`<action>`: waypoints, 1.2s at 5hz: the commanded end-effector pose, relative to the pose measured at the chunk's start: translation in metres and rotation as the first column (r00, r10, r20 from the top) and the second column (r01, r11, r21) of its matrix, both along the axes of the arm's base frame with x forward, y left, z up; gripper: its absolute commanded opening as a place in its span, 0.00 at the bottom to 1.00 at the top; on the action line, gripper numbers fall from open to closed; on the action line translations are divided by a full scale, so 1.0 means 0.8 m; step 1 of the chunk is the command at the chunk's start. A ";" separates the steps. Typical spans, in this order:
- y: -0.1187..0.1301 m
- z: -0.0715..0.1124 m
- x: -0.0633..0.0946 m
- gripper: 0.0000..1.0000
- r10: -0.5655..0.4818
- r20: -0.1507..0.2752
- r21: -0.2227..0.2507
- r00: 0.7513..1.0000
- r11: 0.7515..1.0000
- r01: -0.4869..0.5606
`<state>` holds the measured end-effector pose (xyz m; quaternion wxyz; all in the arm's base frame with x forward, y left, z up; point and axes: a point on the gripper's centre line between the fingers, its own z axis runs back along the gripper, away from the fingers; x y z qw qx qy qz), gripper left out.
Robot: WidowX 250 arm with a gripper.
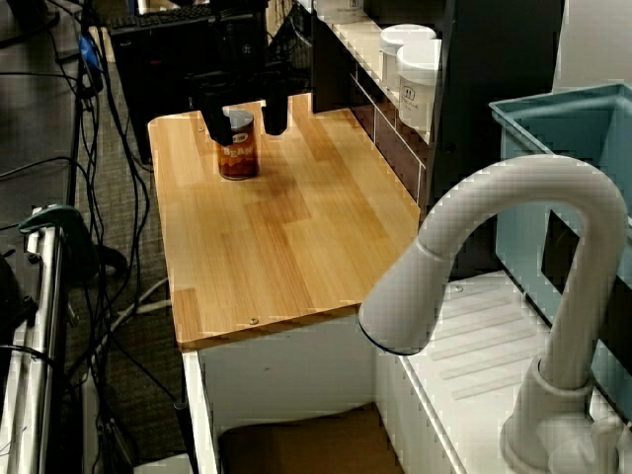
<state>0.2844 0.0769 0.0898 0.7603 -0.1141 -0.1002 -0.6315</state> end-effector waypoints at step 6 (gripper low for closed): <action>0.136 0.024 0.008 1.00 0.086 0.075 -0.062 0.993 0.995 -0.081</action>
